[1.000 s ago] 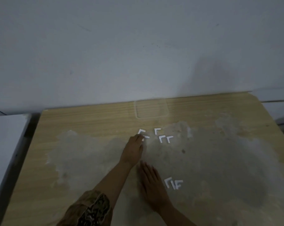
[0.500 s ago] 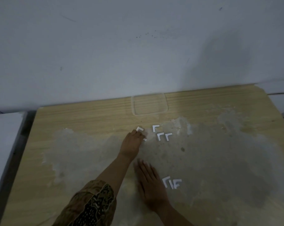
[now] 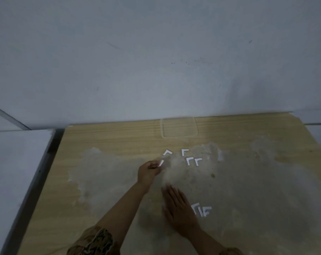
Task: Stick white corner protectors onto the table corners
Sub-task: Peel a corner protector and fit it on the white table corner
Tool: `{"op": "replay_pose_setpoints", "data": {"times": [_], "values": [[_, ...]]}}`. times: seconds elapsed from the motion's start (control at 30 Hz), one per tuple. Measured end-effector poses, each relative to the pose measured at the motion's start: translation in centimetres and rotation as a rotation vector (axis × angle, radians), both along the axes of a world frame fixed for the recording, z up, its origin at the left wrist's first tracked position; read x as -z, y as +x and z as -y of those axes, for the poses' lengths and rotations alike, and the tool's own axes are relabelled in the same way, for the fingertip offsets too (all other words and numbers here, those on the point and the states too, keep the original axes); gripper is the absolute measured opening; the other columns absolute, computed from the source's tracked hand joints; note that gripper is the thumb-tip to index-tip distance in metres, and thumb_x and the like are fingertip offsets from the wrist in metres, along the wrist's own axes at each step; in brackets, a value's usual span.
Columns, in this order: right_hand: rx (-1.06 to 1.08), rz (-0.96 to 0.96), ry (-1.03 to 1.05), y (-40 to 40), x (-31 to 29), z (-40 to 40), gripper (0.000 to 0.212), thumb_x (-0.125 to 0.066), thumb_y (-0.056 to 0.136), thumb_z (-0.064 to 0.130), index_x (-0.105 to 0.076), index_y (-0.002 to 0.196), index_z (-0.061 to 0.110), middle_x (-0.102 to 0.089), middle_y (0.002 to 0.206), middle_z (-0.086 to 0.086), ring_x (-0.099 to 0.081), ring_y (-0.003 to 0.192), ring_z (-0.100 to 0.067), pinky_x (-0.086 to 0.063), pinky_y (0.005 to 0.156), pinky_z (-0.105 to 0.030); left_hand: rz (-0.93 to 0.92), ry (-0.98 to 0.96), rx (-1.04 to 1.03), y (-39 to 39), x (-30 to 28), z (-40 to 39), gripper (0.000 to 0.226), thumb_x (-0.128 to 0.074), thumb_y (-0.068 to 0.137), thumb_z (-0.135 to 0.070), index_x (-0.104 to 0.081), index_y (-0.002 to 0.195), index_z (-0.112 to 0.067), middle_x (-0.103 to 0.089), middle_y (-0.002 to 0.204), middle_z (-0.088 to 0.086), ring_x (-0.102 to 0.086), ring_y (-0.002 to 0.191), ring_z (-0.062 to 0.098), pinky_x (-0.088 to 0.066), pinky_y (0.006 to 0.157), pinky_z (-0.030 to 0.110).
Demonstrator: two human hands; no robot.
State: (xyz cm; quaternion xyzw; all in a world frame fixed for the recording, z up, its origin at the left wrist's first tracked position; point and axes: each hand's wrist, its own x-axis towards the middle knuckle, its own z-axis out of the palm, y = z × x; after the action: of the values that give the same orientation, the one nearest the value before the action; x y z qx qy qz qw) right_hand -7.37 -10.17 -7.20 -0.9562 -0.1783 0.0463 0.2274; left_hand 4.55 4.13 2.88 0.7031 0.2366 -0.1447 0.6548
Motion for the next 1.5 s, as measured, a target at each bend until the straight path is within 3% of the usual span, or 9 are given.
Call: {"op": "replay_pose_setpoints", "data": {"times": [0.17, 0.27, 0.37, 0.5, 0.63, 0.93, 1.23, 1.37, 1.5], "values": [[-0.013, -0.075, 0.007, 0.9, -0.4, 0.4, 0.057, -0.041, 0.093, 0.036, -0.039, 0.145, 0.014, -0.036, 0.152, -0.005, -0.04, 0.138, -0.022, -0.017, 0.115, -0.03, -0.082, -0.321, -0.15, -1.9, -3.3, -1.7, 0.011, -0.07, 0.08, 0.0, -0.068, 0.09, -0.004, -0.07, 0.072, 0.007, -0.066, 0.058, 0.007, -0.054, 0.056, 0.018], [0.005, -0.144, 0.082, 2.1, -2.3, 0.0, 0.055, -0.043, 0.092, 0.026, -0.039, 0.145, 0.01, -0.038, 0.152, -0.009, -0.039, 0.139, -0.024, -0.027, 0.116, -0.033, -0.067, -0.369, -0.135, -2.9, -4.7, -2.5, 0.009, -0.07, 0.081, -0.004, -0.068, 0.088, -0.008, -0.07, 0.073, 0.006, -0.067, 0.063, 0.013, -0.058, 0.071, 0.026], [0.109, -0.231, 0.248, 3.5, -5.2, -0.4, 0.043, -0.049, 0.096, 0.015, -0.046, 0.139, 0.012, -0.047, 0.144, -0.006, -0.044, 0.132, -0.019, -0.031, 0.115, -0.031, -0.043, -0.391, -0.097, -3.9, -5.8, -3.2, 0.014, -0.068, 0.083, -0.003, -0.067, 0.096, -0.005, -0.068, 0.085, 0.011, -0.067, 0.072, 0.021, -0.059, 0.077, 0.032], [0.265, -0.12, 0.591, 4.4, -10.5, -0.9, 0.024, -0.057, 0.093, 0.012, -0.062, 0.114, 0.022, -0.064, 0.116, 0.005, -0.062, 0.101, -0.007, -0.05, 0.089, -0.027, 0.042, -0.444, -0.058, -5.1, -7.5, -3.8, 0.022, -0.064, 0.086, -0.005, -0.064, 0.106, 0.005, -0.066, 0.093, 0.017, -0.068, 0.078, 0.022, -0.06, 0.074, 0.027], [0.257, -0.025, 0.774, 4.8, -15.8, -1.1, 0.018, -0.062, 0.091, 0.012, -0.065, 0.105, 0.021, -0.067, 0.108, 0.007, -0.064, 0.096, -0.003, -0.052, 0.084, -0.024, 0.054, -0.531, -0.052, -5.7, -9.3, -3.7, 0.021, -0.059, 0.088, 0.0, -0.064, 0.106, 0.009, -0.066, 0.096, 0.022, -0.067, 0.087, 0.027, -0.059, 0.077, 0.027], [0.159, 0.028, 0.801, 4.1, -19.7, -0.7, 0.015, -0.075, 0.081, 0.03, -0.075, 0.095, 0.026, -0.07, 0.098, 0.013, -0.064, 0.096, -0.005, -0.049, 0.082, -0.018, 0.101, -0.516, 0.037, -7.4, -10.4, -3.6, 0.027, -0.054, 0.093, -0.006, -0.062, 0.115, 0.008, -0.072, 0.09, 0.012, -0.072, 0.08, 0.019, -0.058, 0.072, 0.021], [0.086, 0.07, 0.793, 3.6, -19.5, -0.2, 0.007, -0.077, 0.078, 0.017, -0.076, 0.085, 0.015, -0.07, 0.091, 0.003, -0.063, 0.09, -0.002, -0.041, 0.081, -0.008, 0.117, -0.483, 0.111, -8.6, -10.8, -3.0, 0.028, -0.054, 0.094, -0.009, -0.061, 0.118, 0.004, -0.069, 0.102, 0.013, -0.071, 0.083, 0.016, -0.057, 0.075, 0.019], [0.155, 0.039, 0.782, 3.8, -19.5, -0.1, 0.003, -0.07, 0.086, 0.019, -0.071, 0.084, 0.021, -0.069, 0.089, 0.01, -0.063, 0.087, -0.003, -0.047, 0.077, -0.015, 0.093, -0.482, 0.133, -9.1, -10.6, -3.0, 0.029, -0.052, 0.095, -0.01, -0.06, 0.119, 0.003, -0.07, 0.098, 0.012, -0.072, 0.081, 0.015, -0.057, 0.074, 0.02], [0.396, -0.049, 1.022, 4.1, -19.5, 0.3, 0.006, -0.065, 0.09, 0.019, -0.066, 0.086, 0.024, -0.069, 0.086, 0.008, -0.064, 0.082, -0.005, -0.05, 0.075, -0.019, 0.093, -0.487, 0.139, -9.5, -10.4, -2.9, 0.029, -0.051, 0.096, -0.012, -0.059, 0.121, 0.0, -0.069, 0.103, 0.011, -0.072, 0.083, 0.014, -0.057, 0.076, 0.02]]}}
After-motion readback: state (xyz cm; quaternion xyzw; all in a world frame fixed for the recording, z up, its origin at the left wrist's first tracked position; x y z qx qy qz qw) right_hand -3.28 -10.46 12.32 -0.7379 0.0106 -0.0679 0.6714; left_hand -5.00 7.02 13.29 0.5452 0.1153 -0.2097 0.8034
